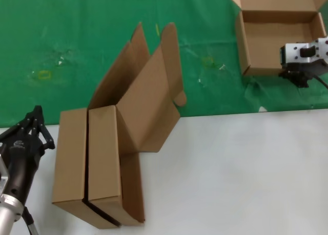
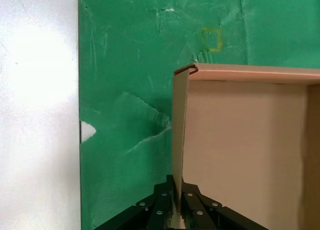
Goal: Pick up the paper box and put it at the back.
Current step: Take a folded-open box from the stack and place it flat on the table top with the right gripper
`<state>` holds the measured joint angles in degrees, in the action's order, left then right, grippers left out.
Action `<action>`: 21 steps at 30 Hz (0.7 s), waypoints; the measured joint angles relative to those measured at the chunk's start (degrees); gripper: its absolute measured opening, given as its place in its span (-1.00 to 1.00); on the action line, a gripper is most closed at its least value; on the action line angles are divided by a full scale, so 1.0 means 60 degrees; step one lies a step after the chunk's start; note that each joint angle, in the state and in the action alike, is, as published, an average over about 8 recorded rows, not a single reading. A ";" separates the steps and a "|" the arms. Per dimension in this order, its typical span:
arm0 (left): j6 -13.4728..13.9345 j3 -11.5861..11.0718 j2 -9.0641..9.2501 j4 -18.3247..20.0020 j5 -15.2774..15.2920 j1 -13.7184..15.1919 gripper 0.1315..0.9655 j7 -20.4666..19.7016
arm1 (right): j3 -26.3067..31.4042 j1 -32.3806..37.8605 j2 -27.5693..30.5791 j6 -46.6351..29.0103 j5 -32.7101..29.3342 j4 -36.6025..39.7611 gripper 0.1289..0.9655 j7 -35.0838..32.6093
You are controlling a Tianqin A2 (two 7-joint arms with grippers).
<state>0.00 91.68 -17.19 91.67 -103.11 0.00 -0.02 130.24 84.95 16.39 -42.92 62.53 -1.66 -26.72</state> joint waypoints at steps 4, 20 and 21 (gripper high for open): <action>0.0000 0.0000 0.0000 0.0000 0.0000 0.0000 -0.97 0.0000 | 0.0000 -0.0002 0.0001 0.0000 0.0000 -0.0002 -0.92 0.0002; 0.0000 0.0000 0.0000 0.0000 0.0000 0.0000 -0.97 0.0000 | 0.0000 -0.0002 0.0000 0.0000 0.0000 -0.0002 -0.56 0.0002; 0.0000 0.0000 0.0000 0.0000 0.0000 0.0000 -0.97 0.0000 | 0.0000 -0.0002 0.0000 0.0000 0.0000 -0.0002 -0.52 0.0002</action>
<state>0.00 91.68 -17.19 91.67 -103.11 0.00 -0.02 130.24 84.94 16.39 -42.92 62.53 -1.67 -26.71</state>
